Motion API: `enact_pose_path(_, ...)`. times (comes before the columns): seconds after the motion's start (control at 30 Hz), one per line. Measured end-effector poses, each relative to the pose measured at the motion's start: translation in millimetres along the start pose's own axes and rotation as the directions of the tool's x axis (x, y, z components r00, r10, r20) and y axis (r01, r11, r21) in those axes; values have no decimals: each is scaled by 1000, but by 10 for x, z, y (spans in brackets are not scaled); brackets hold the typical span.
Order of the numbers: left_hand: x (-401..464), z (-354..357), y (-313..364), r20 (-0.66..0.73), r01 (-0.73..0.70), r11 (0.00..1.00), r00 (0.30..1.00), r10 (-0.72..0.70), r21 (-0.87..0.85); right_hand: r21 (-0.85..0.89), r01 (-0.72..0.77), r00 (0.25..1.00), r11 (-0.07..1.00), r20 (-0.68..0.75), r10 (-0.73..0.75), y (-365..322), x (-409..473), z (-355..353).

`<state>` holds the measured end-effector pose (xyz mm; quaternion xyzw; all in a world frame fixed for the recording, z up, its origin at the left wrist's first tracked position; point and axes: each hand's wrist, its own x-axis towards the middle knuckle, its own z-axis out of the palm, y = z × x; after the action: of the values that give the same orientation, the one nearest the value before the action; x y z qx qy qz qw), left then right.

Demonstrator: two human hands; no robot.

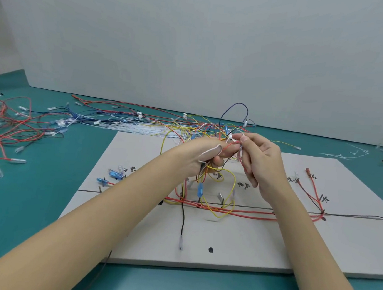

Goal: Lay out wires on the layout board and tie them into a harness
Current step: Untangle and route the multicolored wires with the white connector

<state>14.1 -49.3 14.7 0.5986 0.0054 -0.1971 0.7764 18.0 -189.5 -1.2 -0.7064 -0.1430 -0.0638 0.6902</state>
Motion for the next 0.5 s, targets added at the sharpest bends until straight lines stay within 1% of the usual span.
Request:
enact_pose_path(0.1, -36, -26, -28, 91, 3, 996, 996, 5, -88, -40, 26, 1000, 999, 1, -26, 30, 19, -4)
enact_pose_path(0.17, -53, -34, -28, 90, 1, 993, 996, 10, -119, -64, 46, 998, 997, -42, -49, 37, 26, 1)
enact_pose_path(0.23, -58, -43, -19, 27, -49, 995, 998, 51, -91, -75, 42, 995, 996, -84, -49, 50, 31, -8)
enact_pose_path(0.33, -70, -46, -17, -155, -144, 989, 978, 139, -23, -75, 8, 994, 997, -109, -16, 91, 59, -30)
enact_pose_path(0.4, -91, -49, -20, -243, -178, 984, 955, 170, -10, -176, 15, 991, 984, -128, -38, 128, 86, -50)
enact_pose_path(0.5, -158, -119, 33, -297, -214, 976, 935, 193, -41, -338, 33, 985, 940, -150, -88, 192, 124, -118)
